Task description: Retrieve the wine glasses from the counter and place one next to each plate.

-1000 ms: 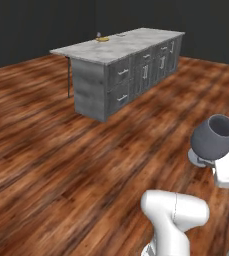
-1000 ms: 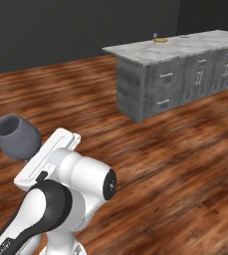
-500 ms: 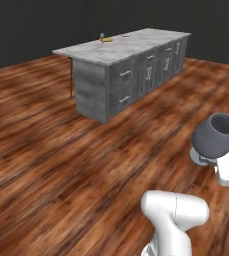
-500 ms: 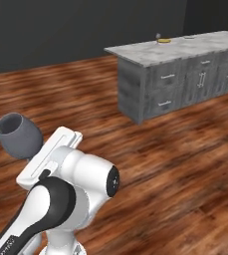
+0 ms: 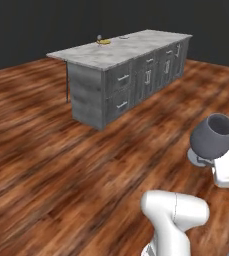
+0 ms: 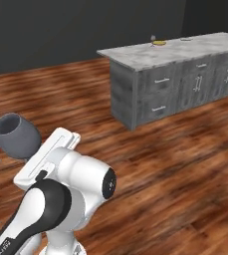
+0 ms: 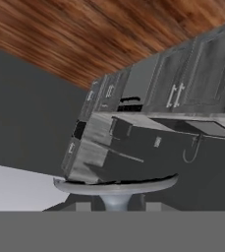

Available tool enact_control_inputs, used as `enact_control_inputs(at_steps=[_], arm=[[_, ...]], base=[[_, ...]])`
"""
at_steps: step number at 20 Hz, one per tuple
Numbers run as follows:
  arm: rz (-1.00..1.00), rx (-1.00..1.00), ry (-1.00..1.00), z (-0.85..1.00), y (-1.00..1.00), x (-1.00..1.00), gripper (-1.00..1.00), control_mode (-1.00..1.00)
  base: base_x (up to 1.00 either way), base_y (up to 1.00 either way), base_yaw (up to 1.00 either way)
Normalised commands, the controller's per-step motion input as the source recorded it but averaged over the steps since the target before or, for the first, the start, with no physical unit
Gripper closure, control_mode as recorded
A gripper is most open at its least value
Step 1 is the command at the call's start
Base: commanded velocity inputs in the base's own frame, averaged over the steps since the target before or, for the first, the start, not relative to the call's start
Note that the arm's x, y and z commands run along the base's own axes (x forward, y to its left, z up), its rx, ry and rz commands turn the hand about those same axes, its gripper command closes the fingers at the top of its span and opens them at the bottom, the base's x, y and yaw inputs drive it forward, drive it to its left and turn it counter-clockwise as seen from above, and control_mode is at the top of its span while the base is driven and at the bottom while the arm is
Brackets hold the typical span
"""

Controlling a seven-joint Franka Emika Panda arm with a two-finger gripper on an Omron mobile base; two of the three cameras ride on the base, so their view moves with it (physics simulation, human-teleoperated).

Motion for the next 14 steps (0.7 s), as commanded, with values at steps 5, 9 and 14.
enact_control_inputs(at_steps=[5, 9, 14], arm=[[0.0, 0.0, 0.0, 0.0, 0.0, 0.0, 1.0, 1.0], [0.0, 0.0, 0.0, 0.0, 0.0, 0.0, 1.0, 1.0], [0.0, 0.0, 0.0, 0.0, 0.0, 0.0, 1.0, 1.0]], base=[[0.23, -1.0, -0.03], [1.0, -0.41, -0.06], [1.0, 0.44, -0.15]])
